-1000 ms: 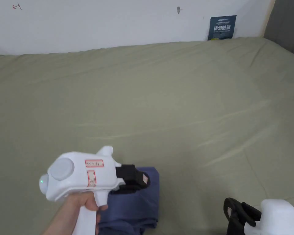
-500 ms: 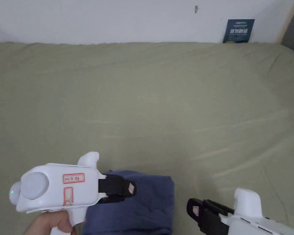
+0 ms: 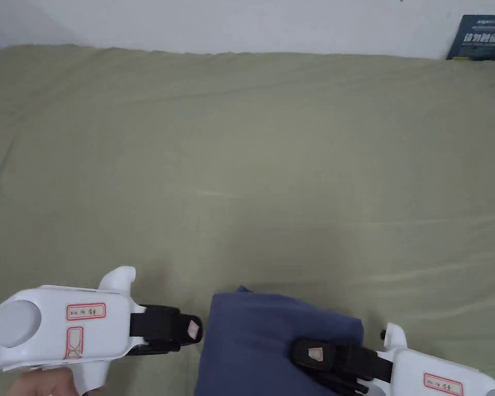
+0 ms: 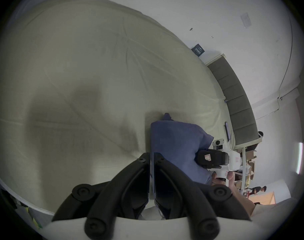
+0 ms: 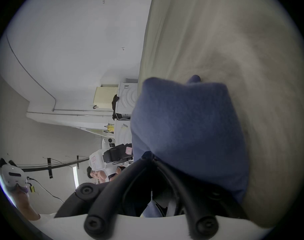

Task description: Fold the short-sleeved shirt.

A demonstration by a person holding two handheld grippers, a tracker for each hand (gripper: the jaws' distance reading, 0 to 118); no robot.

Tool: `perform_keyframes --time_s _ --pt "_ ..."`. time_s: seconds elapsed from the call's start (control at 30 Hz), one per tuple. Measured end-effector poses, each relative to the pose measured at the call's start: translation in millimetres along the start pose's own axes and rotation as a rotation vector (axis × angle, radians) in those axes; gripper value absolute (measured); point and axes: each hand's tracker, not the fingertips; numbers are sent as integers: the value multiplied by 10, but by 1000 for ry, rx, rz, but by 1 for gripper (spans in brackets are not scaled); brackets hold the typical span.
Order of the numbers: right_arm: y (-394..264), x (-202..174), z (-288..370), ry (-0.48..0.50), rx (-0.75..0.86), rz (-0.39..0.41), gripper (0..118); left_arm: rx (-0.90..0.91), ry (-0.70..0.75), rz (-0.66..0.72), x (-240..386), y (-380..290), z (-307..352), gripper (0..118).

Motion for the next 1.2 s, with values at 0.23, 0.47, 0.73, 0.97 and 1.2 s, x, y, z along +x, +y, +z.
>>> perform_keyframes --time_s 0.23,0.47,0.73,0.97,1.2 --pt "-7 0 -20 4 -8 0 0 -133 -168 42 -31 -16 -661 117" --pt "-16 -4 -32 9 -3 -11 0 -130 -258 -36 -47 36 -846 108" --pt "-22 -115 -32 -18 -10 27 0 -113 -229 31 -307 61 -751 29" --pt "-46 -429 84 -40 -4 123 0 -35 -174 43 -461 254 -185 29" --pt "-105 -696 119 -114 -7 222 0 69 79 58 -1092 762 1243 29"
